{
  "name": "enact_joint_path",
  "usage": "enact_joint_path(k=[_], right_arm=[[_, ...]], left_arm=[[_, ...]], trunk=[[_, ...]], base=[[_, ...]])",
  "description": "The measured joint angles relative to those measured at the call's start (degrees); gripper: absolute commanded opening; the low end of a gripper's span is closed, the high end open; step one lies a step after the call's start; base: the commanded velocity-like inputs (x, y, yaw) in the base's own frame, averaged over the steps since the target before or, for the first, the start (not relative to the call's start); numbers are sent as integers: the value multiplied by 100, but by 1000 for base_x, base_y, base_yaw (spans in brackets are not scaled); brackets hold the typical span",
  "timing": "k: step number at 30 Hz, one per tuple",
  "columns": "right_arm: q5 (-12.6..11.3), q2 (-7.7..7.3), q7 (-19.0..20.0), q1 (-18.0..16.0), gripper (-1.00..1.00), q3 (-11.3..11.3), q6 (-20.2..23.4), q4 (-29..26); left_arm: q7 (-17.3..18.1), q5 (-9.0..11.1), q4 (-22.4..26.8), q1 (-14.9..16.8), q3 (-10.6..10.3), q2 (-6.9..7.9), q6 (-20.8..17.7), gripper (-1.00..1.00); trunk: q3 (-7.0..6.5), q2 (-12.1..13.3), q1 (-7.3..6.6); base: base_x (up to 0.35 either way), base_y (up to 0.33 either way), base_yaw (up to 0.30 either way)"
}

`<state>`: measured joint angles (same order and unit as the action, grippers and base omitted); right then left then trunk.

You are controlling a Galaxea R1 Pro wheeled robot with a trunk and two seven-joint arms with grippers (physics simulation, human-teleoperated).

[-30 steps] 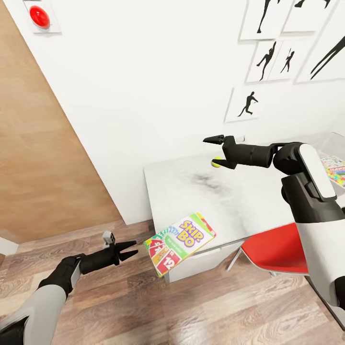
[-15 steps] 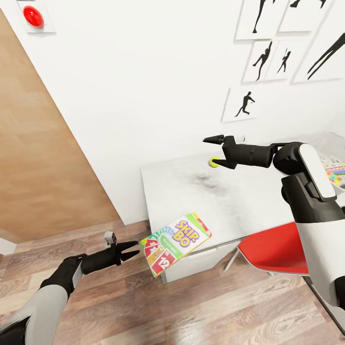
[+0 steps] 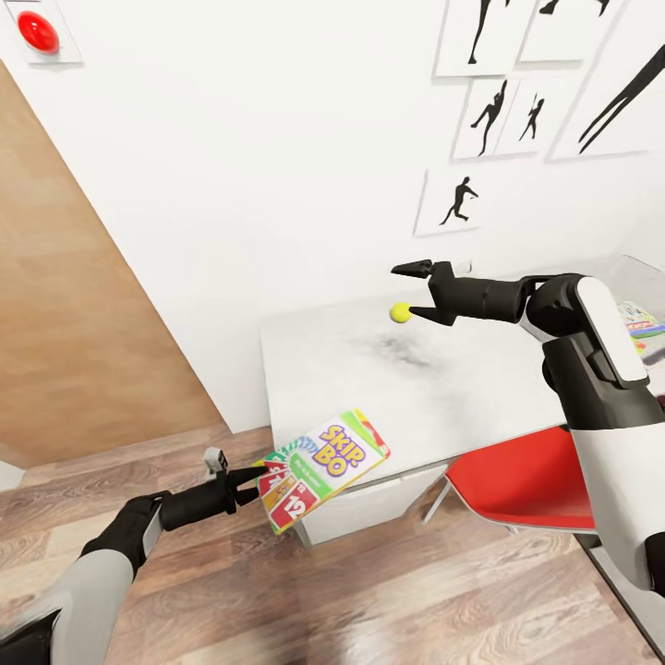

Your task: Put all the toys in the child's room - the three board games (two on the bed and one on the table), the two jigsaw puzzles on the table, and the tennis ball on the table - inside the toy box on the table in the child's room.

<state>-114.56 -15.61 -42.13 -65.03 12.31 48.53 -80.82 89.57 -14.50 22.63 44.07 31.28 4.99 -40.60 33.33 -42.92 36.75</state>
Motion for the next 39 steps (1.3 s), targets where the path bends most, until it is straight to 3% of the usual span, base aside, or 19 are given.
enact_joint_path(k=[25,26,39], right_arm=[[0,0,0,-3,100,-4,2,1],[0,0,0,-3,100,-3,2,0],[0,13,-4,-4,100,-3,-1,4]], left_arm=[[0,15,-7,0,0,6,7,100],[0,15,-8,0,0,6,7,-100],[3,121,-8,2,24,4,69,-100]], trunk=[[0,0,0],[0,0,0],[-1,-1,-1]], base=[[0,-3,0],[0,0,0],[0,0,0]])
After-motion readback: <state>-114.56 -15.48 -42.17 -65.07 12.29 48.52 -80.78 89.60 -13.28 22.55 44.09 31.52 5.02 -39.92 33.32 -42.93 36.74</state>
